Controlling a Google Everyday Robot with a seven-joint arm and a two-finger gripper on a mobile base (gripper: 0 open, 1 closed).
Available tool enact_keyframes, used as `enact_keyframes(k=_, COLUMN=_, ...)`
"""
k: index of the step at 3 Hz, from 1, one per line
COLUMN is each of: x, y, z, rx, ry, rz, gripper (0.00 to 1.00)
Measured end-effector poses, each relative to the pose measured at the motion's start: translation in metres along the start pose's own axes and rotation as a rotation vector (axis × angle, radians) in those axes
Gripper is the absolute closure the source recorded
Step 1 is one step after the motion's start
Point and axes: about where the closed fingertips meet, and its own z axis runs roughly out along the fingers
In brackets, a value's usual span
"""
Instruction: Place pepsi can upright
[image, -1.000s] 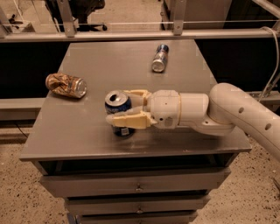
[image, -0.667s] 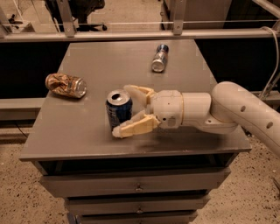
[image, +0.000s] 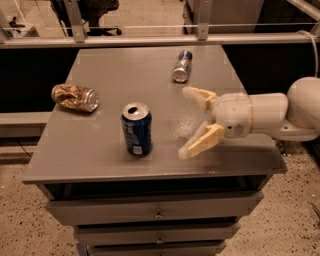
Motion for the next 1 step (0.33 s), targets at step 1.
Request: enact_keyframes(k=1, x=0.0032, y=-0.0139, z=-0.0817, rx=0.109, ry=0.079, rz=0.015, gripper=0.00)
